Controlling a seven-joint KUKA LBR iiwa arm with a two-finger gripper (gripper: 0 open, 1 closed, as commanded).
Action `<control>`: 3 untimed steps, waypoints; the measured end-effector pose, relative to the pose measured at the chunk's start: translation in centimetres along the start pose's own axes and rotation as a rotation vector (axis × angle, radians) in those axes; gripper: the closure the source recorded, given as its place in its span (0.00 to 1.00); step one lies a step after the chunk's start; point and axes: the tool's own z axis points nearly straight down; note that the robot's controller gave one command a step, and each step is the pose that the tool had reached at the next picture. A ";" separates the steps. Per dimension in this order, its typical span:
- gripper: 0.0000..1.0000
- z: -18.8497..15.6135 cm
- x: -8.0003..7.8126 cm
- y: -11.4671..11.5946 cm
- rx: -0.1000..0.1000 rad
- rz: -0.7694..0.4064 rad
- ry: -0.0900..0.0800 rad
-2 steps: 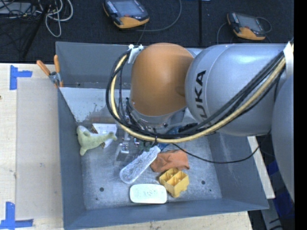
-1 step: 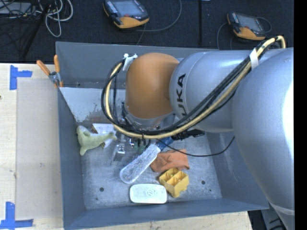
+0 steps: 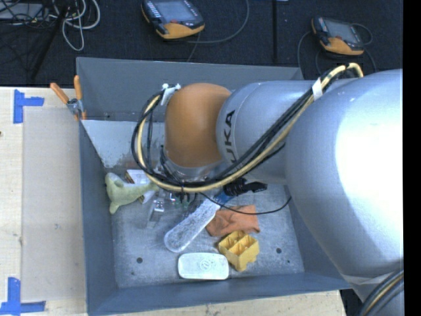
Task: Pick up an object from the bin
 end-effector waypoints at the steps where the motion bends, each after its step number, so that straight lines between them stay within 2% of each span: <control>1: 0.00 0.3 -0.8 0.2 -0.010 0.003 -0.015; 2: 0.00 1.3 -2.4 -1.2 -0.019 -0.054 -0.020; 3: 0.00 0.9 -2.3 -1.1 -0.014 -0.041 -0.031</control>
Offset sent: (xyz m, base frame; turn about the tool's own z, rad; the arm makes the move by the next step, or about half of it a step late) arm 0.0250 -0.0460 -0.0408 -0.0864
